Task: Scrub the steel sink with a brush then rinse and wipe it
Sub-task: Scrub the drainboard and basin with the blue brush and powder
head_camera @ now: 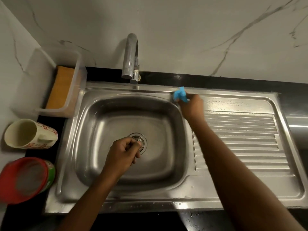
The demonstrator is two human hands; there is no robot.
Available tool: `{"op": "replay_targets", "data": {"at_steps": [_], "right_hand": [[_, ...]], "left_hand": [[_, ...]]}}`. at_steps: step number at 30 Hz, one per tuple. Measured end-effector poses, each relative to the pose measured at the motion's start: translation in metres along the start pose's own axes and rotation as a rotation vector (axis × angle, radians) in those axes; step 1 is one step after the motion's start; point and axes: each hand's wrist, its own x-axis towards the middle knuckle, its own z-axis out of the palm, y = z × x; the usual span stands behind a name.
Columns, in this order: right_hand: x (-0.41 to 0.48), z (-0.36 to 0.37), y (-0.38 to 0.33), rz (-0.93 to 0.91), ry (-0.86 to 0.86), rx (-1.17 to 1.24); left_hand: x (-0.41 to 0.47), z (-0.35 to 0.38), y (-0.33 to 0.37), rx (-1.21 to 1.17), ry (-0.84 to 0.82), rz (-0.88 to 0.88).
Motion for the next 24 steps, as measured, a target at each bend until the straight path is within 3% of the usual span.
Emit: {"op": "replay_targets", "data": {"at_steps": [7, 12, 17, 24], "right_hand": [[-0.03, 0.09, -0.062, -0.197, -0.176, -0.077], [-0.008, 0.017, -0.014, -0.108, -0.11, -0.008], [0.013, -0.056, 0.029, 0.112, 0.053, -0.032], [-0.04, -0.043, 0.04, 0.019, -0.011, -0.089]], "left_hand": [[0.002, -0.012, -0.001, 0.051, 0.006, 0.004], [0.006, -0.008, -0.003, 0.049, -0.004, 0.017], [0.007, 0.001, -0.005, 0.054, -0.034, 0.039], [0.007, 0.002, -0.006, 0.064, -0.034, 0.048]]}}
